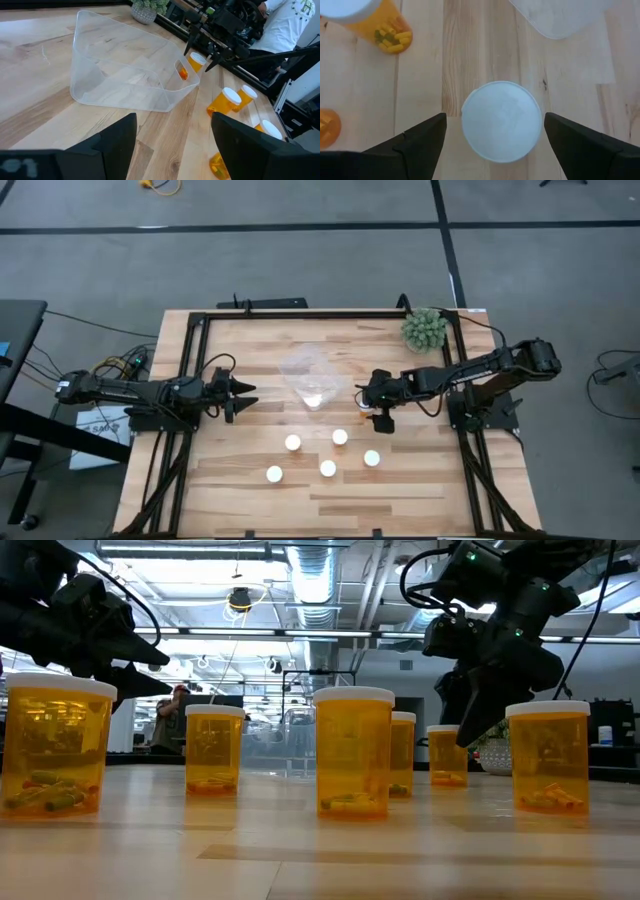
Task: Pick and place pill bottles into a basket
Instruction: Put the orange medicine bottle into the transparent bin
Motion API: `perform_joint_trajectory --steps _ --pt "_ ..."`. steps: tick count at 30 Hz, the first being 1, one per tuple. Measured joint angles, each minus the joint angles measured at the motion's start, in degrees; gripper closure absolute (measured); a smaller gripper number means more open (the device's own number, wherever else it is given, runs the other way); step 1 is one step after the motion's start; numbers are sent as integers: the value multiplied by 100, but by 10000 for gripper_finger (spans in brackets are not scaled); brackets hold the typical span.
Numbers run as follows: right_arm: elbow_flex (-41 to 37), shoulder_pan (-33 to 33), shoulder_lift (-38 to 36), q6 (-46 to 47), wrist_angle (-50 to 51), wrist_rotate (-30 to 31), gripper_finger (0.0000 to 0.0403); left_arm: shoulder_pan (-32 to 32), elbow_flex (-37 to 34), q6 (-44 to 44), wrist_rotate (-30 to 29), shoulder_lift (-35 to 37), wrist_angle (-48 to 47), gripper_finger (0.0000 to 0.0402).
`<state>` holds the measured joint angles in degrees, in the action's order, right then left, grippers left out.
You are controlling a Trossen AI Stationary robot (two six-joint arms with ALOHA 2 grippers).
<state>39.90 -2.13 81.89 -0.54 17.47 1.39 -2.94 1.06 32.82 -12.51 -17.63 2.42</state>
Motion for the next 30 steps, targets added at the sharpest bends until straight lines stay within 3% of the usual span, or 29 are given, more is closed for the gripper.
perform_joint_trajectory --steps 18,30 --pt "0 0 -2 40 -44 41 77 0 0 2 9 0 -9 155" --pt "0 2 -2 52 -35 41 120 1 0 83 11 0 -9 155"
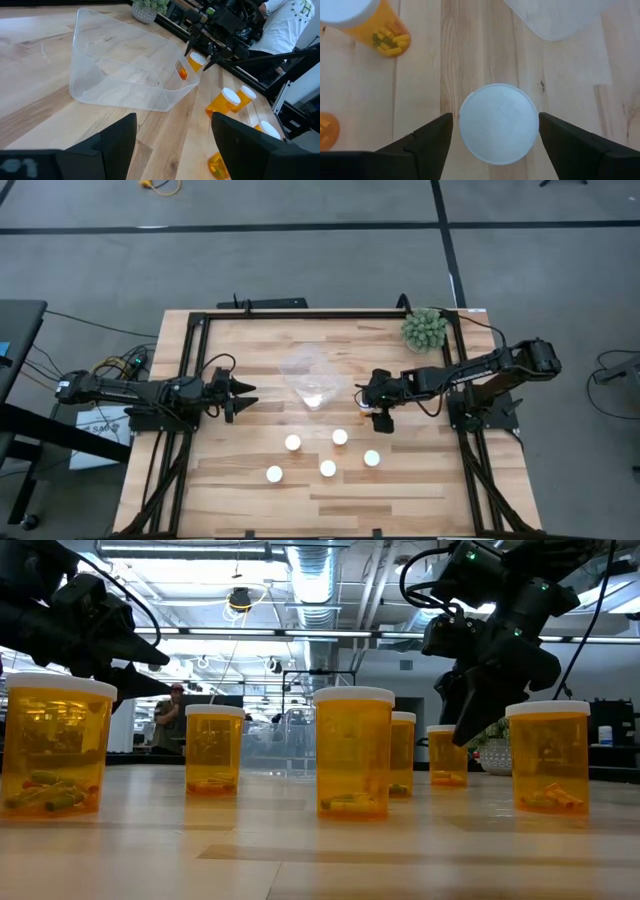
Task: Pick and place pill bottles into a basket
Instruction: Put the orange medicine bottle into the transparent bin
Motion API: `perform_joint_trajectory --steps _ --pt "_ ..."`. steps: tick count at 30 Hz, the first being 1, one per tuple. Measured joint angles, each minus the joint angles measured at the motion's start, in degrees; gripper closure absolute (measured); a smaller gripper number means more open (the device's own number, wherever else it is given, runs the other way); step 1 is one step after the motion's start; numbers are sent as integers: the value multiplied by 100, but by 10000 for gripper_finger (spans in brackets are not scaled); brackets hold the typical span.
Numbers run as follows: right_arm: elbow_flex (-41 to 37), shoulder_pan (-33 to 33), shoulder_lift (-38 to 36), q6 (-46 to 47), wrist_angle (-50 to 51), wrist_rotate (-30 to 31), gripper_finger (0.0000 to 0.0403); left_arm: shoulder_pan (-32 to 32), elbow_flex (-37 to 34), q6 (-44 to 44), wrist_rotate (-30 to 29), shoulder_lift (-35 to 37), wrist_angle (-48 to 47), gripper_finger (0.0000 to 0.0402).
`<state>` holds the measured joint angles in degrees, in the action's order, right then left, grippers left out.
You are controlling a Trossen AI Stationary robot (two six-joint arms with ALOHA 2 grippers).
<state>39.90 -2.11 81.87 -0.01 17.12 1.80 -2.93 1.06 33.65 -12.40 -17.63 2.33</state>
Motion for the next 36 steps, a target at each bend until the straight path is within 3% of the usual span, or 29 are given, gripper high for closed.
perform_joint_trajectory --steps 19,31,36 --pt "0 0 0 216 9 -15 131 1 -2 70 2 0 9 155" --pt "0 0 0 202 4 -17 202 0 -2 70 2 0 9 155" --pt "0 0 -2 200 1 -19 203 -1 -2 70 2 0 9 155"
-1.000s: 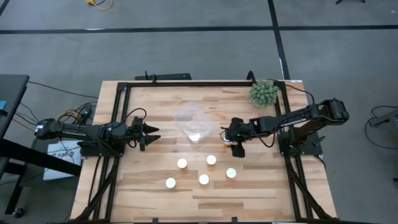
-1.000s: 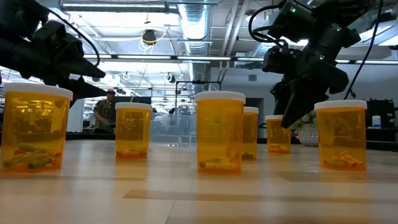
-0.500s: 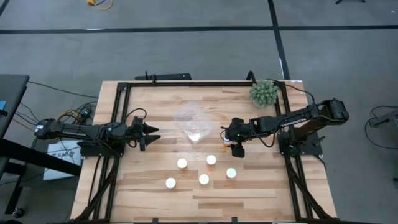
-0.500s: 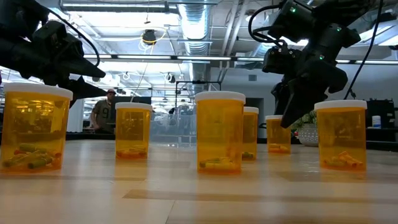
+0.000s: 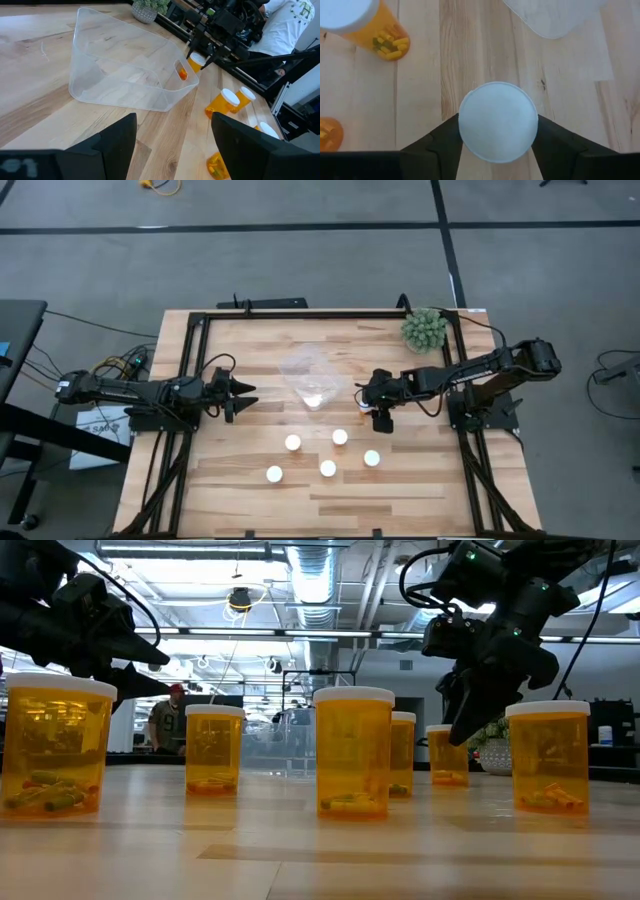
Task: Pick and place pill bottles into a basket
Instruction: Put the orange medicine bottle into the transparent bin
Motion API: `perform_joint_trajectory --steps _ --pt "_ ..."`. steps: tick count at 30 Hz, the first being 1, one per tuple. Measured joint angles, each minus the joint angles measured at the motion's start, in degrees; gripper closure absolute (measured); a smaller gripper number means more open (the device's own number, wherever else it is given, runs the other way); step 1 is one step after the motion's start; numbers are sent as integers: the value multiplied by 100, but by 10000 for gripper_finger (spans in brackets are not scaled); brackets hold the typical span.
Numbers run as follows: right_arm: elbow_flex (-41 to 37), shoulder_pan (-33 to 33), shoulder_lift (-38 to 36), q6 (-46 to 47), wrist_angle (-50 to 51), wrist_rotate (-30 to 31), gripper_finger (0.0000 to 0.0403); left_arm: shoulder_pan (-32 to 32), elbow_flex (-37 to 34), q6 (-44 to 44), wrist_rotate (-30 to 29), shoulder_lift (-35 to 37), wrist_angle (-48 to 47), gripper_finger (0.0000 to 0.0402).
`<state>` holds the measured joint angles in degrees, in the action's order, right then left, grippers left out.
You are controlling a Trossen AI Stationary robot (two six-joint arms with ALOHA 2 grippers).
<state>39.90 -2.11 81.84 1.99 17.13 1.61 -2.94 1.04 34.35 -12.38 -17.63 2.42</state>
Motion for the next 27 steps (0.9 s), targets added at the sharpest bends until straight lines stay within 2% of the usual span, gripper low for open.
perform_joint_trajectory --steps 5,14,22,27 --pt "270 0 0 -28 137 0 181 2 -2 -2 0 -2 0 155" --pt "1070 4 0 -622 659 173 211 2 -2 -1 0 -1 1 155" --pt "1923 236 0 -956 1271 280 183 0 -4 79 105 -2 -2 155" --pt "2412 505 0 -1214 1428 280 195 0 -4 202 160 -1 -2 155"
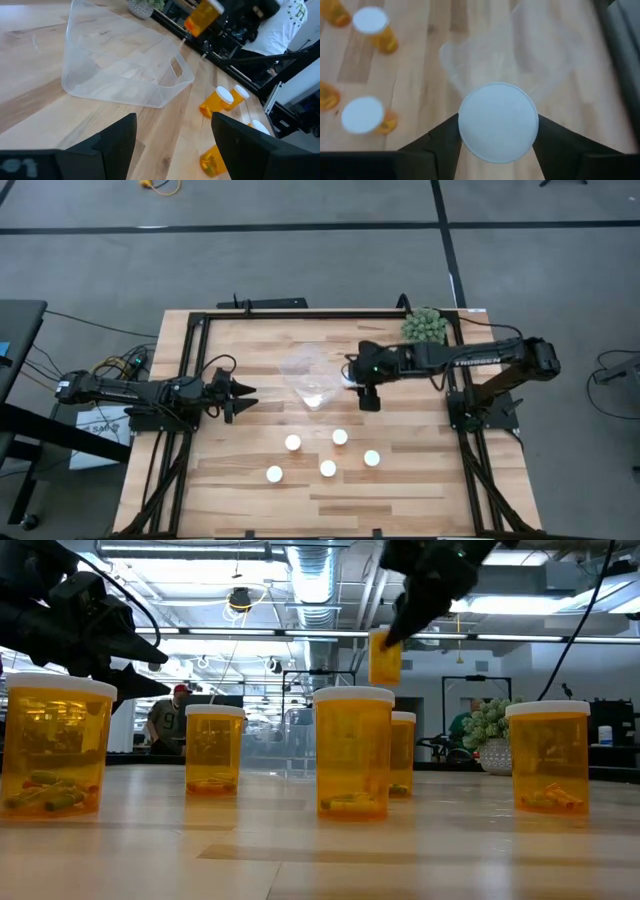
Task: Pick and place pill bottles into a basket
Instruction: Put the orange medicine bottle into the transparent bin
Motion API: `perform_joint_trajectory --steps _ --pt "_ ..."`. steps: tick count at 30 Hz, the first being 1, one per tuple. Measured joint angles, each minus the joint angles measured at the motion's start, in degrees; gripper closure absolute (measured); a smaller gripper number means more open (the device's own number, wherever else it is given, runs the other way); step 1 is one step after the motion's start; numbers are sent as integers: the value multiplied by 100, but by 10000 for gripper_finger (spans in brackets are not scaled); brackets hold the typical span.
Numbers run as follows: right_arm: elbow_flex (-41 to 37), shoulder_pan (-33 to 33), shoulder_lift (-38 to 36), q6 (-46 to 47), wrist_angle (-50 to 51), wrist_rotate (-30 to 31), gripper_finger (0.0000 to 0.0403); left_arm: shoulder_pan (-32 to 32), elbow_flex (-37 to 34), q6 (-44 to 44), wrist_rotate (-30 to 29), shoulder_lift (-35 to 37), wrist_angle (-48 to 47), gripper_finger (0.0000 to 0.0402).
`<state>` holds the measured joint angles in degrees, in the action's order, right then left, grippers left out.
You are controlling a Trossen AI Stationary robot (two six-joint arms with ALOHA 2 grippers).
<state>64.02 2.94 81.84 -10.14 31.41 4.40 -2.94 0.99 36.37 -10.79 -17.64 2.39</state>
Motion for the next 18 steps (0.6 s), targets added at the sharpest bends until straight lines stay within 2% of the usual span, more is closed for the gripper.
perform_joint_trajectory --steps 5,13,18 --pt "329 218 0 -379 -19 -4 208 0 0 12 -1 1 0 155" --pt "455 724 0 -488 -230 -300 190 0 0 96 -3 0 2 155" --pt "535 931 376 -489 -349 -634 203 0 0 97 -9 1 2 155"
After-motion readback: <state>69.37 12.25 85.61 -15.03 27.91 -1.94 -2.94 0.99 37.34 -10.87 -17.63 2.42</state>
